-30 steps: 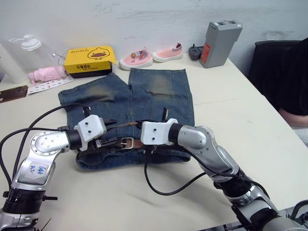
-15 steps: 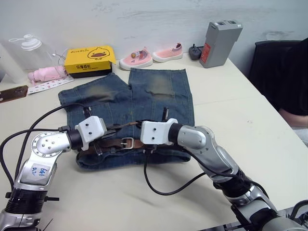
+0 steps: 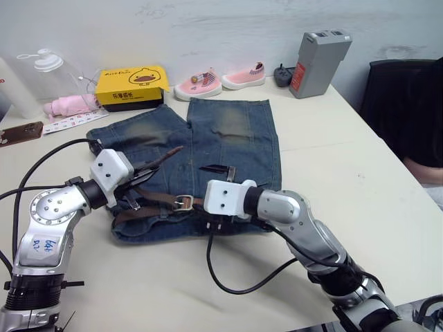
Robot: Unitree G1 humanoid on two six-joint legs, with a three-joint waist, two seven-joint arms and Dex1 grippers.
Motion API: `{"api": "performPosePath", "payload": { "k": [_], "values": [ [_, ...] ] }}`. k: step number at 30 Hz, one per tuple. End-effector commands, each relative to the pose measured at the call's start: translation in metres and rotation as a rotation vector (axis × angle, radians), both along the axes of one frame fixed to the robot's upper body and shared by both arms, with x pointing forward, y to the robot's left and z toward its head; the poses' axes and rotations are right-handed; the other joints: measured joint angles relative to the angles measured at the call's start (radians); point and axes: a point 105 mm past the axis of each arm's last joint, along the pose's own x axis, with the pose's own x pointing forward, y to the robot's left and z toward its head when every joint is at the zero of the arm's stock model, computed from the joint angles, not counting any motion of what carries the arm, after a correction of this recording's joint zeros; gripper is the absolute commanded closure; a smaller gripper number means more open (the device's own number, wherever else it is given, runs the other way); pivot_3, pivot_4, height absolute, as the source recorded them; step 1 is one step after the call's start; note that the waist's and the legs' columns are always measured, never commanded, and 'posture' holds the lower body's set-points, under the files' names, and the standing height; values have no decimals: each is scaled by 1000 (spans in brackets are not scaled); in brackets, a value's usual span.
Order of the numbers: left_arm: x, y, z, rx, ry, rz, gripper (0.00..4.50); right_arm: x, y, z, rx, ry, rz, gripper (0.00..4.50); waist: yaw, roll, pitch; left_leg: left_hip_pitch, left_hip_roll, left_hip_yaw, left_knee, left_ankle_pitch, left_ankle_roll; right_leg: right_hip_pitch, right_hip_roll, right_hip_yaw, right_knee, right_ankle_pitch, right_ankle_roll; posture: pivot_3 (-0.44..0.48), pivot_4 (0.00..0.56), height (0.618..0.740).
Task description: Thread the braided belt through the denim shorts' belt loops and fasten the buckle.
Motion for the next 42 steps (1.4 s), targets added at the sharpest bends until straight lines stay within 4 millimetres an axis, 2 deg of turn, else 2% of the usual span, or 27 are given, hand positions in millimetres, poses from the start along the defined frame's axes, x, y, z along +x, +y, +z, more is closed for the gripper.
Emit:
{"api": "performPosePath", "payload": {
  "k": [1,12,16,19,25,26,27,35,42],
  "values": [
    [-2,-2,24,-27,-76,-1,4500,-7,4,-5,-26,-32,40,122,-3,0,0,0,0,0,0,0,0,0,0,0,0,0,0,0,150,636],
    [0,-5,37,-41,-93,-2,4500,0,0,-27,-83,0,-15,122,0,0,0,0,0,0,0,0,0,0,0,0,0,0,0,0,150,636],
    [-2,-5,34,-30,-79,-4,4500,8,0,-26,-53,13,-71,122,-2,0,0,0,0,0,0,0,0,0,0,0,0,0,0,0,150,636],
    [-3,-5,28,-15,-55,-8,4500,10,0,-24,-47,6,-83,1021,-1,0,0,0,0,0,0,0,0,0,0,0,0,0,0,0,150,636],
    [-10,-5,-8,132,78,-48,4500,12,1,-15,-24,-22,-95,3824,-1,0,0,0,0,0,0,0,0,0,0,0,0,0,0,0,150,636],
    [-12,-4,-15,173,106,-60,4500,13,2,-12,-19,-38,-97,4252,-1,0,0,0,0,0,0,0,0,0,0,0,0,0,0,0,150,636],
    [-14,-3,-20,203,126,-68,4500,13,2,-10,-15,-49,-99,4467,-1,0,0,0,0,0,0,0,0,0,0,0,0,0,0,0,150,636],
    [-20,1,-31,333,209,-132,4500,18,5,2,10,-119,-123,4467,-1,0,1,0,0,0,0,0,0,0,0,0,1,0,0,0,150,636],
    [-19,10,-27,377,235,-130,4500,22,2,6,22,-138,-163,4467,-1,0,1,0,0,0,0,0,0,-1,0,0,1,0,0,0,150,636]
  ]
}}
